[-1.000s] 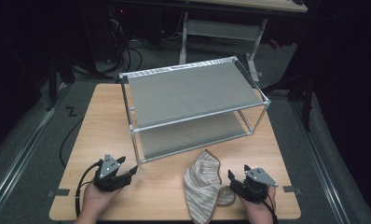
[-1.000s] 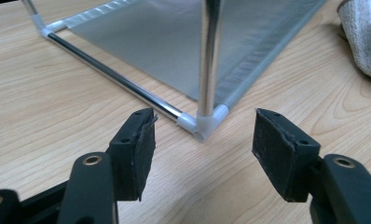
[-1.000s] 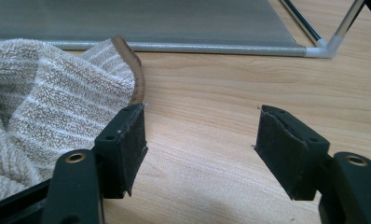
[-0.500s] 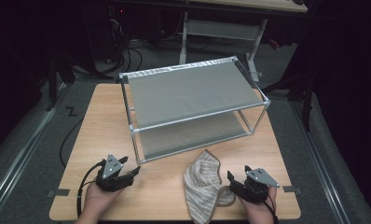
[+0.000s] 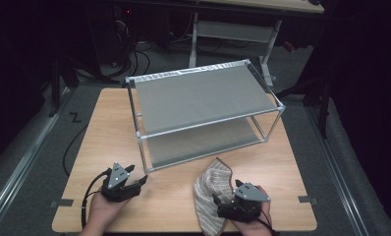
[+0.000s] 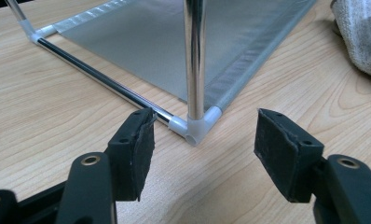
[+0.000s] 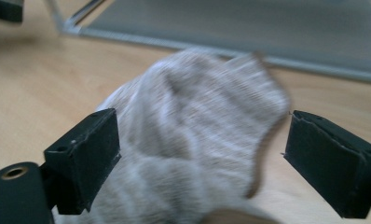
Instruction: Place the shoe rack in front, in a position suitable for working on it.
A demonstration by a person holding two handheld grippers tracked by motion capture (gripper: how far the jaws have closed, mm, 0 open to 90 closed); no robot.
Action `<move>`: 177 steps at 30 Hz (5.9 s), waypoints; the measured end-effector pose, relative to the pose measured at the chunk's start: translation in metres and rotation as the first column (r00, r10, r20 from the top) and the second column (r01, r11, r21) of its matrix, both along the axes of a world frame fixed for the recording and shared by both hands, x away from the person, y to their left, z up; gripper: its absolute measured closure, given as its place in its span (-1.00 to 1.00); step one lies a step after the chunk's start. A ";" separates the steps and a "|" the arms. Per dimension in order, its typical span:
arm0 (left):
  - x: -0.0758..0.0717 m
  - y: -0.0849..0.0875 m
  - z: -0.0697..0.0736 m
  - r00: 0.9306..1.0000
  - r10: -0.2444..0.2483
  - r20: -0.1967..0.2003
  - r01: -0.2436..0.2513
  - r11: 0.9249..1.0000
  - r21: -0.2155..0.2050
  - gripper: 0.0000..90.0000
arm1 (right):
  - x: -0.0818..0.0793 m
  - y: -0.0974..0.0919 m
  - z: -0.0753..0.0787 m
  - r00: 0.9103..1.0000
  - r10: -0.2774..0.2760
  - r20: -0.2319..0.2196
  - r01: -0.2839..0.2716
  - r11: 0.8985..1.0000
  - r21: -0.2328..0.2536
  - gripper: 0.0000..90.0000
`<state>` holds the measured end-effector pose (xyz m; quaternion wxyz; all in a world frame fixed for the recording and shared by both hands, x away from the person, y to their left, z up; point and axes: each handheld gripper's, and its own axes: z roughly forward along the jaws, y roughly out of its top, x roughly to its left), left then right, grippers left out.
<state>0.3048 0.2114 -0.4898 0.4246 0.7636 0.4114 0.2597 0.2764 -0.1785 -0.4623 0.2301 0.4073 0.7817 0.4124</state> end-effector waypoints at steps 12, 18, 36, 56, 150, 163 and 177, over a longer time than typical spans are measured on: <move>-0.001 0.000 0.000 1.000 -0.003 0.003 0.003 1.000 -0.011 -0.16 | 0.009 0.020 -0.032 0.975 0.085 -0.206 -0.102 0.992 -0.075 -0.87; -0.001 -0.001 0.001 1.000 -0.006 0.007 0.006 1.000 -0.017 -0.16 | 0.009 0.023 -0.035 0.965 0.128 -0.228 -0.148 0.986 -0.073 -0.76; -0.005 -0.002 0.003 0.999 -0.023 0.048 0.026 0.998 -0.062 -0.30 | -0.001 0.011 -0.004 0.990 0.132 -0.045 -0.133 0.991 -0.012 0.40; -0.003 0.002 0.005 0.999 -0.007 0.041 0.011 0.997 -0.077 -0.40 | 0.022 -0.094 0.007 0.970 -0.242 0.019 0.242 0.970 -0.033 0.35; 0.000 0.044 0.039 0.963 0.223 0.152 -0.206 0.971 -0.120 0.46 | 0.011 -0.090 0.015 0.944 -0.298 0.145 0.293 0.955 0.053 -0.15; 0.003 0.038 0.027 0.975 0.201 0.091 -0.194 0.978 -0.078 -0.24 | 0.037 -0.085 0.024 0.928 -0.349 0.131 0.340 0.937 0.084 -0.30; 0.004 0.041 0.028 0.977 0.198 0.081 -0.188 0.975 -0.115 -0.20 | 0.102 -0.089 0.044 0.899 -0.416 0.135 0.416 0.909 0.031 -0.10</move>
